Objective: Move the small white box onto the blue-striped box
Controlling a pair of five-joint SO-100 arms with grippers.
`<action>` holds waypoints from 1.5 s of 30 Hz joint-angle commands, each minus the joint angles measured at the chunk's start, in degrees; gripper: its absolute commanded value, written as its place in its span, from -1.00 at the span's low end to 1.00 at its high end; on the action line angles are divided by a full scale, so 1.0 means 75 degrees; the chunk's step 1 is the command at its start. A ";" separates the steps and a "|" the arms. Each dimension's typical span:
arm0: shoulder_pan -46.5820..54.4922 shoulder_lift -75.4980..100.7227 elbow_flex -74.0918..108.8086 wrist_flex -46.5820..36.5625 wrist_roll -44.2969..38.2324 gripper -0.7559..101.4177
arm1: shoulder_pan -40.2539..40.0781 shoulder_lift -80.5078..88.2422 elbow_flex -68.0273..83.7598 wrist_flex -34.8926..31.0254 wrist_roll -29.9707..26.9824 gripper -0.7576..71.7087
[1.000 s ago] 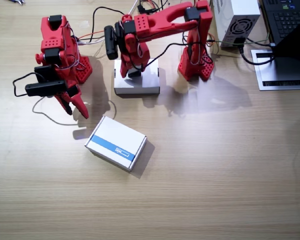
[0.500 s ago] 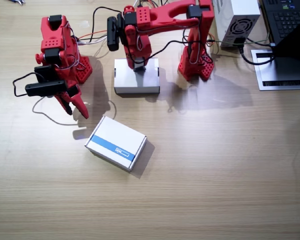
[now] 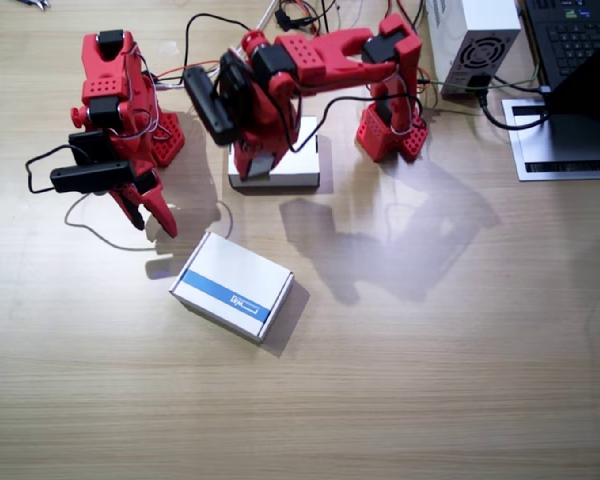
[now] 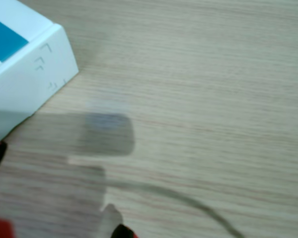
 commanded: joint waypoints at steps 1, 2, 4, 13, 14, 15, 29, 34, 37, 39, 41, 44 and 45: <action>-0.0855 -0.1066 -0.2180 0.0270 0.0574 -0.72 | 0.0117 0.0187 -0.0141 0.0211 -0.0059 0.19; -0.1055 -0.1547 -0.2883 0.0270 0.0609 -0.69 | 0.0117 0.0187 -0.0141 0.0199 -0.0059 0.19; -0.1324 -0.2449 -0.4043 0.0270 0.0844 -0.65 | 0.0117 0.0187 -0.0141 0.0199 -0.0094 0.19; -0.1605 -0.4688 -0.6762 0.0258 0.1559 -0.56 | 0.0070 0.0187 -0.0141 0.0199 -0.0094 0.19; -0.1605 -0.4852 -0.6902 0.0211 0.1629 -0.56 | 0.0070 0.0187 -0.0141 0.0199 -0.0094 0.19; -0.1605 -0.4969 -0.6973 0.0141 0.1687 -0.56 | 0.0070 0.0187 -0.0141 0.0199 -0.0094 0.19; -0.1688 -0.5262 -0.7477 -0.1137 0.2496 -0.15 | 0.0012 0.0187 -0.0152 0.0141 0.0000 0.27; -0.1641 -0.4863 -0.7348 -0.1160 0.2707 -0.15 | -0.0023 0.0187 -0.0152 0.0117 0.0023 0.28; -0.1676 -0.4629 -0.7348 -0.0949 0.2637 -0.15 | 0.0000 0.0187 -0.0152 0.0117 0.0023 0.28; -0.1629 -0.4313 -0.7430 -0.0680 0.2543 -0.15 | 0.0000 0.0187 -0.0152 0.0105 0.0023 0.29; -0.1465 -0.3891 -0.7441 -0.0375 0.2449 -0.15 | 0.0000 0.0187 -0.0152 0.0105 0.0035 0.29; -0.1523 -0.3457 -0.7441 -0.0199 0.2484 -0.15 | 0.0023 0.0187 -0.0152 0.0105 0.0070 0.29; -0.1629 -0.3293 -0.7477 0.0047 0.2426 -0.15 | 0.0059 0.0187 -0.0141 0.0094 0.0105 0.29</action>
